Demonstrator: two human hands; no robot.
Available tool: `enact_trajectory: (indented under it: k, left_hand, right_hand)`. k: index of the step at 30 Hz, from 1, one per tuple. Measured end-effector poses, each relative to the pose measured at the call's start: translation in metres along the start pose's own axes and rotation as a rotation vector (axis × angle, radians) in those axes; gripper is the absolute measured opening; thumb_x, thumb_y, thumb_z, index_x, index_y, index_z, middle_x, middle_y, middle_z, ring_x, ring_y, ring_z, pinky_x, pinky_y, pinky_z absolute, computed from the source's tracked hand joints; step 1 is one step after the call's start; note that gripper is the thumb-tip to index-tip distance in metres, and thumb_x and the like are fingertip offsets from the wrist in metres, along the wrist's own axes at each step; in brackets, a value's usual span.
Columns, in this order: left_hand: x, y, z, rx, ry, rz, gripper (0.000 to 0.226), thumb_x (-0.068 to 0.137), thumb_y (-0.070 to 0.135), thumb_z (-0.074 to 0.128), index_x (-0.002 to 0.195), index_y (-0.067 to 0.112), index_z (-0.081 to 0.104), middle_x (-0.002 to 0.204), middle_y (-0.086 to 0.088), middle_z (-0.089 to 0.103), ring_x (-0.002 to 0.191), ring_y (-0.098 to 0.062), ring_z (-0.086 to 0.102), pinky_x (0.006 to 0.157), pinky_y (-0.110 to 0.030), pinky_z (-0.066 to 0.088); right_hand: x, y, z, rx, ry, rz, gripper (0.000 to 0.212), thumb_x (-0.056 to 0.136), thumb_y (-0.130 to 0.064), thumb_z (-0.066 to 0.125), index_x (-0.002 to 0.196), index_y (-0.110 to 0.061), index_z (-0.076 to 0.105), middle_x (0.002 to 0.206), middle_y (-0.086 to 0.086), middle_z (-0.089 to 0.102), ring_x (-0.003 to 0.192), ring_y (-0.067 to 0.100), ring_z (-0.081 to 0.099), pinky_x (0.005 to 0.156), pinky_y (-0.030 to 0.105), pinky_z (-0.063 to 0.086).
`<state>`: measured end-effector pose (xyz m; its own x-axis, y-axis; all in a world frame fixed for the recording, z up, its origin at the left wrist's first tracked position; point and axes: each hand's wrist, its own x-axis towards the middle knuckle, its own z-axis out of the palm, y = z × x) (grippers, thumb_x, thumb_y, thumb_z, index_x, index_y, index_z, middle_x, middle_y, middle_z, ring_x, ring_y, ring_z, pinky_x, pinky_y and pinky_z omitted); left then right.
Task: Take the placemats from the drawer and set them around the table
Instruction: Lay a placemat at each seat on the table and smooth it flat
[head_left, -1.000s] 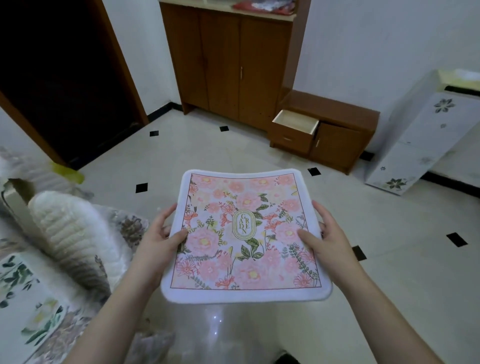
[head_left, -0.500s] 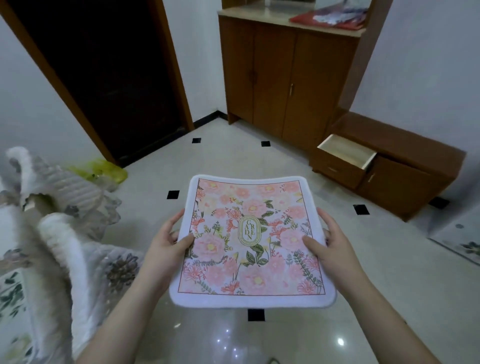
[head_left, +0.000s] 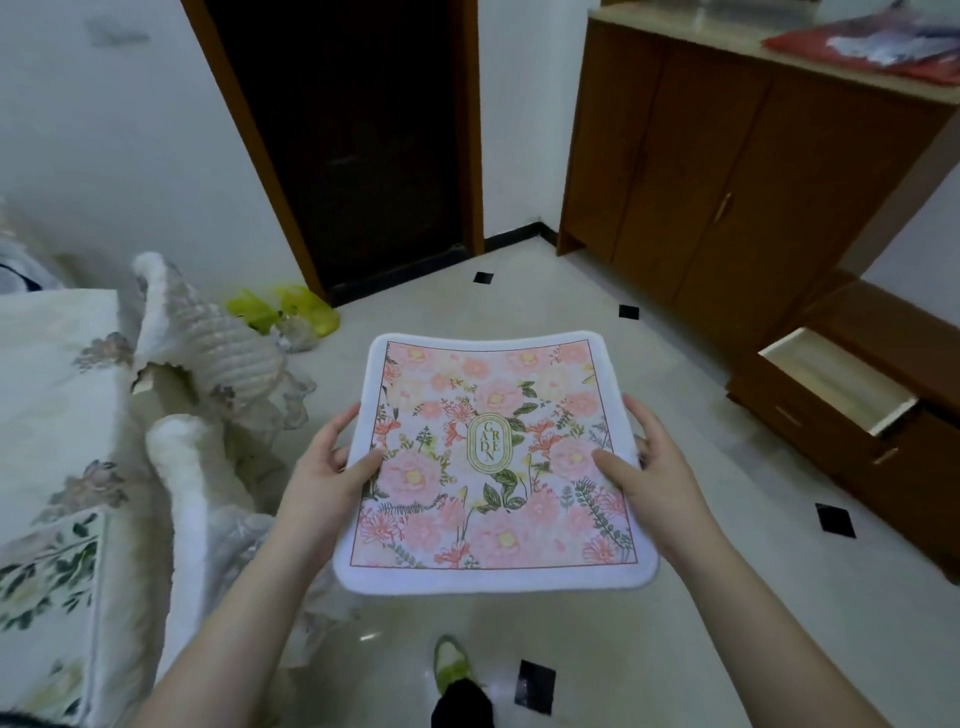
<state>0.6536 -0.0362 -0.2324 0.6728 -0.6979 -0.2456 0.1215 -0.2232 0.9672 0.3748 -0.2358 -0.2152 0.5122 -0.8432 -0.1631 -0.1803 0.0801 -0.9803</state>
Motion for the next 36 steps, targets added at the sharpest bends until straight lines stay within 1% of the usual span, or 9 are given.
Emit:
enact_trajectory:
  k: [4,8,12,15,19,22,26,32,36]
  left_hand:
    - [0.048,0.008,-0.024,-0.033,0.049,0.0,0.056,0.094,0.019,0.067,0.129,0.058,0.048,0.108,-0.002,0.077,0.091,-0.032,0.075,0.072,-0.058,0.059]
    - [0.091,0.03,-0.048,-0.047,0.09,0.022,0.055,0.095,0.017,0.065,0.124,0.062,0.049,0.102,-0.004,0.078,0.087,-0.03,0.076,0.069,-0.052,0.061]
    - [0.13,0.05,-0.067,-0.073,0.101,0.035,0.054,0.097,0.013,0.062,0.132,0.051,0.048,0.102,-0.005,0.078,0.085,-0.031,0.076,0.059,-0.044,0.062]
    - [0.154,0.063,-0.076,-0.09,0.149,0.034,0.054,0.097,0.01,0.062,0.135,0.046,0.048,0.099,-0.003,0.078,0.083,-0.028,0.076,0.055,-0.037,0.06]
    - [0.192,0.074,-0.089,-0.086,0.183,-0.003,0.056,0.096,0.012,0.063,0.137,0.047,0.047,0.1,-0.004,0.078,0.084,-0.03,0.076,0.056,-0.04,0.061]
    - [0.225,0.082,-0.092,-0.042,0.22,-0.005,0.055,0.096,0.014,0.063,0.134,0.051,0.048,0.1,-0.001,0.078,0.082,-0.029,0.076,0.056,-0.041,0.061]
    - [0.267,0.096,-0.091,-0.004,0.298,0.006,0.054,0.097,0.016,0.063,0.136,0.049,0.045,0.102,0.001,0.078,0.084,-0.029,0.076,0.061,-0.047,0.062]
    - [0.314,0.127,-0.089,-0.033,0.423,0.004,0.052,0.097,0.015,0.062,0.13,0.053,0.048,0.1,-0.001,0.078,0.084,-0.029,0.076,0.062,-0.046,0.062]
    - [0.334,0.139,-0.101,-0.071,0.499,0.001,0.053,0.097,0.016,0.062,0.133,0.051,0.047,0.102,-0.004,0.078,0.087,-0.033,0.076,0.071,-0.054,0.061]
  right_hand:
    - [0.062,-0.016,0.036,-0.045,-0.055,0.0,0.066,0.09,-0.011,0.068,0.132,-0.055,0.042,0.1,-0.007,0.075,0.079,0.023,0.076,0.059,0.036,0.062]
    - [0.115,-0.039,0.07,-0.072,-0.081,-0.011,0.067,0.09,-0.013,0.068,0.117,-0.069,0.043,0.101,-0.01,0.074,0.079,0.022,0.076,0.06,0.038,0.062]
    - [0.164,-0.054,0.1,-0.092,-0.095,-0.038,0.07,0.089,-0.014,0.07,0.112,-0.075,0.043,0.101,-0.016,0.073,0.083,0.019,0.076,0.067,0.042,0.061]
    - [0.196,-0.062,0.117,-0.102,-0.115,-0.048,0.07,0.089,-0.014,0.07,0.117,-0.071,0.043,0.097,-0.019,0.072,0.083,0.017,0.075,0.069,0.043,0.062]
    - [0.247,-0.068,0.136,-0.072,-0.161,-0.021,0.068,0.089,-0.014,0.07,0.134,-0.056,0.041,0.098,-0.017,0.072,0.083,0.02,0.076,0.071,0.048,0.062]
    - [0.292,-0.068,0.149,-0.037,-0.195,-0.005,0.066,0.089,-0.014,0.071,0.137,-0.048,0.042,0.099,-0.014,0.073,0.086,0.021,0.075,0.072,0.05,0.062]
    - [0.357,-0.077,0.166,-0.016,-0.253,0.002,0.069,0.088,-0.016,0.071,0.137,-0.051,0.037,0.103,-0.011,0.073,0.088,0.02,0.075,0.076,0.051,0.061]
    - [0.447,-0.11,0.191,-0.042,-0.396,-0.027,0.063,0.09,-0.014,0.068,0.137,-0.046,0.042,0.098,-0.014,0.073,0.082,0.019,0.076,0.067,0.047,0.062]
    - [0.491,-0.128,0.219,-0.051,-0.479,-0.04,0.061,0.091,-0.011,0.066,0.138,-0.043,0.043,0.101,-0.007,0.073,0.085,0.02,0.075,0.07,0.05,0.062]
